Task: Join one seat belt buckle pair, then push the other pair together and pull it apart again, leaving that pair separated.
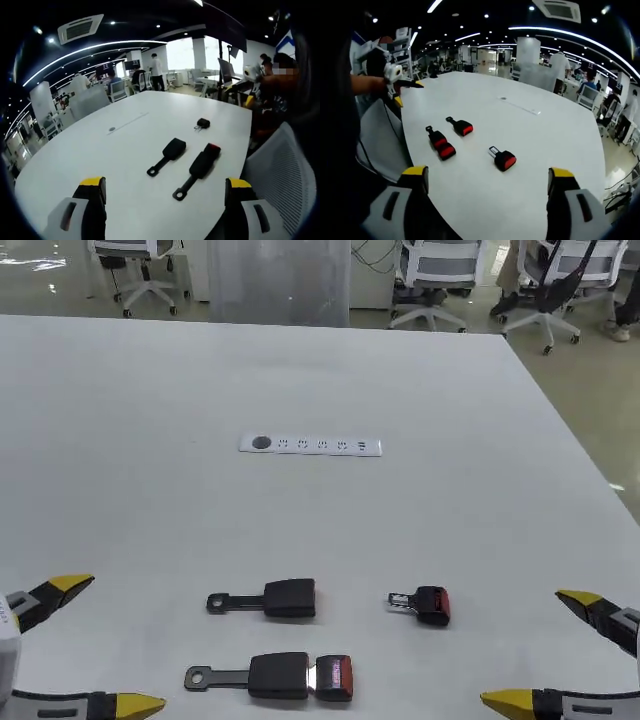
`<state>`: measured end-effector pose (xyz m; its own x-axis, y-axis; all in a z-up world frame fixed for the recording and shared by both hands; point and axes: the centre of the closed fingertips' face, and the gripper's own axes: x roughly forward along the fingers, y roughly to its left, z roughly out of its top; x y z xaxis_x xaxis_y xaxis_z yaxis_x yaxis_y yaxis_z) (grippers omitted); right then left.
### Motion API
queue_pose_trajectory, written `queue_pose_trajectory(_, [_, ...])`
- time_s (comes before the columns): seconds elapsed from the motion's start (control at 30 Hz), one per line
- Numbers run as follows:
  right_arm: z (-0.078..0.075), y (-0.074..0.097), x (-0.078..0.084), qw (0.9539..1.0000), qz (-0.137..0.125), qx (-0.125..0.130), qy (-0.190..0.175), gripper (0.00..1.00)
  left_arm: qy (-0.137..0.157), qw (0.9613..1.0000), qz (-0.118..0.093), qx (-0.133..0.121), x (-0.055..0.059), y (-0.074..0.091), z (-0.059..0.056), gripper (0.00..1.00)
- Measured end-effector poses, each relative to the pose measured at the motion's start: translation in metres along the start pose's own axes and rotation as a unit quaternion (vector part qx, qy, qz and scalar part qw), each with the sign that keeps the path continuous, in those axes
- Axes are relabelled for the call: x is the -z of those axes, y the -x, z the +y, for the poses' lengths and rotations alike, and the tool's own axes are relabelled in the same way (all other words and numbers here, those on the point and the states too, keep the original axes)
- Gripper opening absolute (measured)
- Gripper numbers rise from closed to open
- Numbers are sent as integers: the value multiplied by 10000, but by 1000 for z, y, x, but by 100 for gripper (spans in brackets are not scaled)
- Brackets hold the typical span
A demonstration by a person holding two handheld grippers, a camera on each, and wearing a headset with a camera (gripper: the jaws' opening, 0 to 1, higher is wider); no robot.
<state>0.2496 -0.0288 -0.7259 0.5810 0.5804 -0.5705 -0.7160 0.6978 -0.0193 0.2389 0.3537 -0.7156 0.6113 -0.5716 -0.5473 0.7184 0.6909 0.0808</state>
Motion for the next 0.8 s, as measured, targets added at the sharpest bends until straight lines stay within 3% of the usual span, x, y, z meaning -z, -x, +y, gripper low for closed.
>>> queue_pose_trajectory(0.27, [9,1,8,9998,-7,-178,-97,100,-29,10000,56,13,6,2,1,100])
queue_pose_trajectory(0.37, [13,-1,17,9997,127,-192,-89,100,-48,10000,58,33,7,3,0,100])
queue_pose_trajectory(0.8, [22,11,11,9997,92,-217,6,100,-118,9998,76,124,13,0,-12,100])
